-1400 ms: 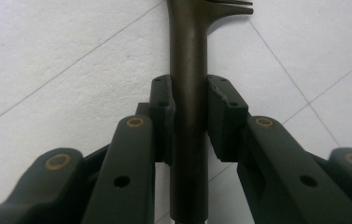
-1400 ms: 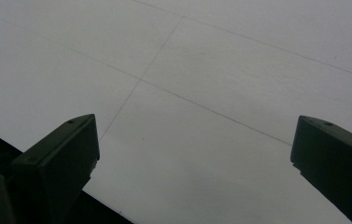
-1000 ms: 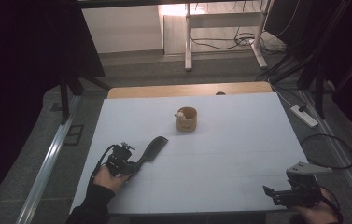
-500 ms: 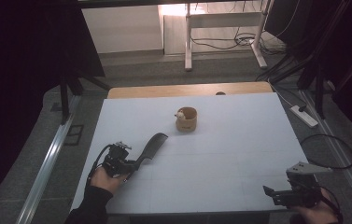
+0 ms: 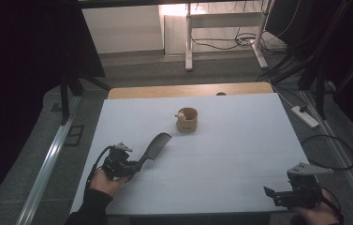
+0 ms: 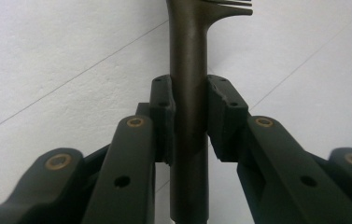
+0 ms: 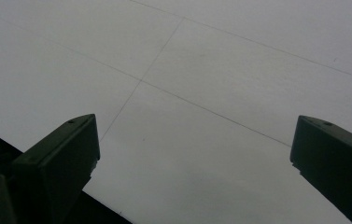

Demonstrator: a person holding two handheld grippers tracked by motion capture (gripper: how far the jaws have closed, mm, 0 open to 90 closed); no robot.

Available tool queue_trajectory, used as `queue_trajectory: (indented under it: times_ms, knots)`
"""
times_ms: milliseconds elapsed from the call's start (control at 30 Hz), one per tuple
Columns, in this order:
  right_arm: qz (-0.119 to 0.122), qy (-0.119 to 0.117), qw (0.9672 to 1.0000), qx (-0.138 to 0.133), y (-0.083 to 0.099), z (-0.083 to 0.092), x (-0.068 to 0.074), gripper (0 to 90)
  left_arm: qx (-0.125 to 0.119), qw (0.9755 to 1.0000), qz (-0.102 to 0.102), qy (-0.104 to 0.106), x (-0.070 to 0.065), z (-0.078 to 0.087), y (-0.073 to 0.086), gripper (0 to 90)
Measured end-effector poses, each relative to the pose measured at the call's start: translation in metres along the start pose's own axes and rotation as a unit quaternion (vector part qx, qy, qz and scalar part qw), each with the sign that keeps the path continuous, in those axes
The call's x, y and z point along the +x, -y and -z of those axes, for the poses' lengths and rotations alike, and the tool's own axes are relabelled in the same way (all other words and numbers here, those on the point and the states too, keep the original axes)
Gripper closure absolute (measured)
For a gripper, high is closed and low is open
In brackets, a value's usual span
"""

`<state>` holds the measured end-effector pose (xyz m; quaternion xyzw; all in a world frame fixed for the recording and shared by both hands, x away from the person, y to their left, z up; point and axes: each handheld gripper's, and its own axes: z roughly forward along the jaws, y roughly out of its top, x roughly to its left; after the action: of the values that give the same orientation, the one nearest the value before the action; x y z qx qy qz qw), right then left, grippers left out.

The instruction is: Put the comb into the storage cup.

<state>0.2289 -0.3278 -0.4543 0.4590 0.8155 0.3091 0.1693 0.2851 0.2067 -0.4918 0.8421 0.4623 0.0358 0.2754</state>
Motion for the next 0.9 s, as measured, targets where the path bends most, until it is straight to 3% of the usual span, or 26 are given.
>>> queue_trajectory:
  times_ms: [900]
  knots:
    - [0.004,0.003,1.0000,-0.001,0.000,0.000,0.001,1.9,-0.060,0.9976,-0.028,0.022,-0.027,0.019,0.006,72.3]
